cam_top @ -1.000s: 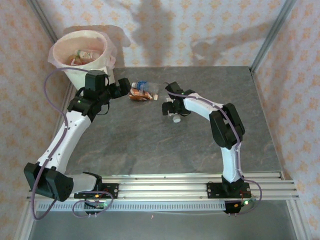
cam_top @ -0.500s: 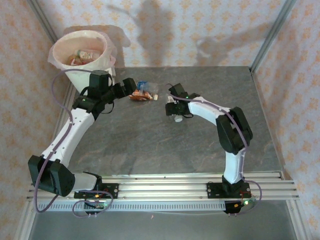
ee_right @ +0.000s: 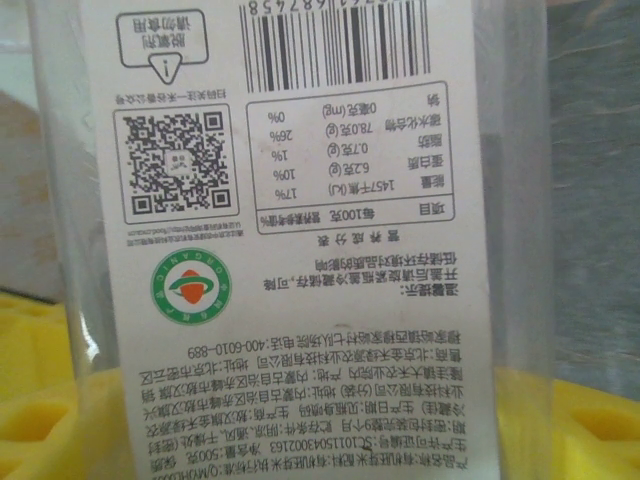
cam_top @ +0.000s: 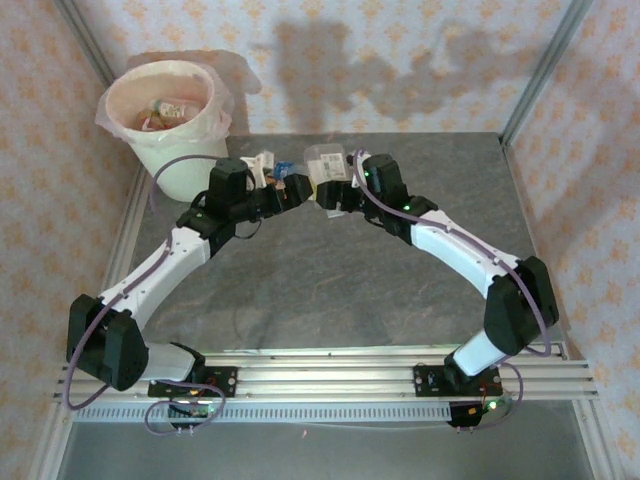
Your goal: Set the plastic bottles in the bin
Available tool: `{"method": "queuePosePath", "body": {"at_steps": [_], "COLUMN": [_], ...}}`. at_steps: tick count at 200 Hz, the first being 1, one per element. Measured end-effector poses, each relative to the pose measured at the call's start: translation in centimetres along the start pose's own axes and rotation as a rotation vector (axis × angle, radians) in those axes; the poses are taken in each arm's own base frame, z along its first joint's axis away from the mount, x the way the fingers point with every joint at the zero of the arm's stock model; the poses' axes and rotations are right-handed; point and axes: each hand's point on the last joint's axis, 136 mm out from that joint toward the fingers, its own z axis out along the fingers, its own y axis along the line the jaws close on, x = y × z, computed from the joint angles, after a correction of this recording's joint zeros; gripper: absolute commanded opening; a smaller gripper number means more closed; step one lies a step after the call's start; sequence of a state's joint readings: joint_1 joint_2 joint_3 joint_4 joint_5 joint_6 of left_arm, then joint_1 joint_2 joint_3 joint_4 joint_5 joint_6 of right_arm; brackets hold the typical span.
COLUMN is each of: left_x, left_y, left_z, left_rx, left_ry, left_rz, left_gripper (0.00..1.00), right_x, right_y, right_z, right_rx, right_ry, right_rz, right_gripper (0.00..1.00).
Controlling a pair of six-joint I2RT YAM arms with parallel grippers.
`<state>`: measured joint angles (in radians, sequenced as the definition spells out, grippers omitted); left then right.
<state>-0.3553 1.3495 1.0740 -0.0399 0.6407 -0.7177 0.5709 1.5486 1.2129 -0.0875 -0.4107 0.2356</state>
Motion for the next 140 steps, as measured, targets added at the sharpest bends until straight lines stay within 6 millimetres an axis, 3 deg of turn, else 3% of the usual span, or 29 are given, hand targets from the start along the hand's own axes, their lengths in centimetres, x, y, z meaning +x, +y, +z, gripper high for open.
{"method": "queuePosePath", "body": {"at_steps": [17,56,87,140], "left_x": [-0.5,-2.0,-3.0,-2.9], "left_y": [-0.5,1.0,0.9,0.4], "left_z": [0.1,-0.1,0.4,1.9], "left_rx": [0.012,-0.078,-0.09,-0.053], "left_ry": [-0.026,-0.111,-0.127,-0.117], "left_rz": [0.004,0.01,0.021,0.008], "left_gripper": [1.0,1.0,1.0,0.67], "right_x": [0.4,1.0,1.0,1.7], "right_y": [1.3,4.6,5.8,6.6], "right_z": [0.1,-0.7,-1.3,-1.3], "right_rx": [-0.056,-0.172,-0.231,-0.261], "right_ry": [0.015,0.038,0.044,0.068], "right_rz": [-0.01,-0.039,-0.056,-0.067], "right_gripper": [0.63,0.64,0.64,0.65]}}
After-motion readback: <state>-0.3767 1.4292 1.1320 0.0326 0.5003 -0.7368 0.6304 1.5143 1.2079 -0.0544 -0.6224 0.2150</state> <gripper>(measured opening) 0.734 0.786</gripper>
